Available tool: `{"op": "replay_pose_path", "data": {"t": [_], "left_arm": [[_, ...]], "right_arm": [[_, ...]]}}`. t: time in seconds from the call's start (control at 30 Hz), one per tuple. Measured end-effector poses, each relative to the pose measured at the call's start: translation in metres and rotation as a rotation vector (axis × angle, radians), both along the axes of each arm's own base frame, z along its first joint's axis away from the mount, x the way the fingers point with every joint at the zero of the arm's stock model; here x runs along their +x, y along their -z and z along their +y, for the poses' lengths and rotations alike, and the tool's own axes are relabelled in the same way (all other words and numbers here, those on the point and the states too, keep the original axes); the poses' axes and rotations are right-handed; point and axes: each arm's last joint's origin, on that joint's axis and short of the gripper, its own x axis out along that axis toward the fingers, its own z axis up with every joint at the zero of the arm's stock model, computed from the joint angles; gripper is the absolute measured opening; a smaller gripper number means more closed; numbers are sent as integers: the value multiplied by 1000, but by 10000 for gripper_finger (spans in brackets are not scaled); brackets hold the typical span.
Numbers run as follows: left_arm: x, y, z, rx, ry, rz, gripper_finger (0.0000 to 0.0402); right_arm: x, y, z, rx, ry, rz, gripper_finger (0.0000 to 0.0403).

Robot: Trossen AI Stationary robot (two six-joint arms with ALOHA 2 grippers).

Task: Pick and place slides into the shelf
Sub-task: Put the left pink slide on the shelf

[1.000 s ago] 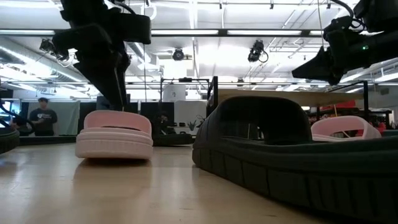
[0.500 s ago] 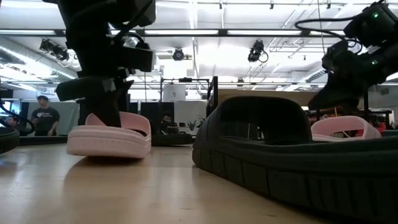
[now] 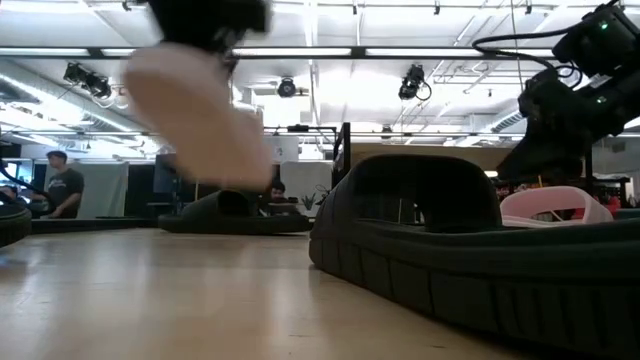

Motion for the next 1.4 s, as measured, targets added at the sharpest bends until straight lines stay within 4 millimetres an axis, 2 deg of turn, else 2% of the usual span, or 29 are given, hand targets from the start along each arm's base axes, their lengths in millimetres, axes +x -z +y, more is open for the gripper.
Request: {"op": "replay_pose_path", "data": {"t": [0.17,0.27,0.4,0.5,0.57,0.63,0.77,0.87,0.97,1.17,1.3,1.4], "left_arm": [[25,-70,10,168,11,-188,12],[38,-120,26,235,-16,-336,15],[59,-179,66,241,30,-553,11],[68,-201,104,135,212,-712,11],[73,-204,127,65,294,-786,11],[79,-201,151,47,278,-830,11],[95,-174,196,104,207,-752,11],[108,-152,223,114,169,-725,11],[122,-136,235,115,182,-745,11],[147,-101,245,165,224,-695,11],[152,-106,251,183,212,-764,11],[155,-114,256,127,242,-790,11]], "right_arm": [[-3,6,2,93,23,38,95],[-7,10,2,140,51,83,95],[-11,16,4,264,122,113,95],[-11,16,5,308,131,104,94],[-10,16,6,311,104,109,94],[-10,16,8,285,69,117,94],[-3,8,13,252,-59,37,94],[4,-8,19,199,-180,-66,94],[9,-19,27,127,-290,-141,93],[11,-26,47,93,-477,-208,93],[10,-32,62,6,-626,-261,93],[8,-37,72,-68,-735,-322,93]]}}
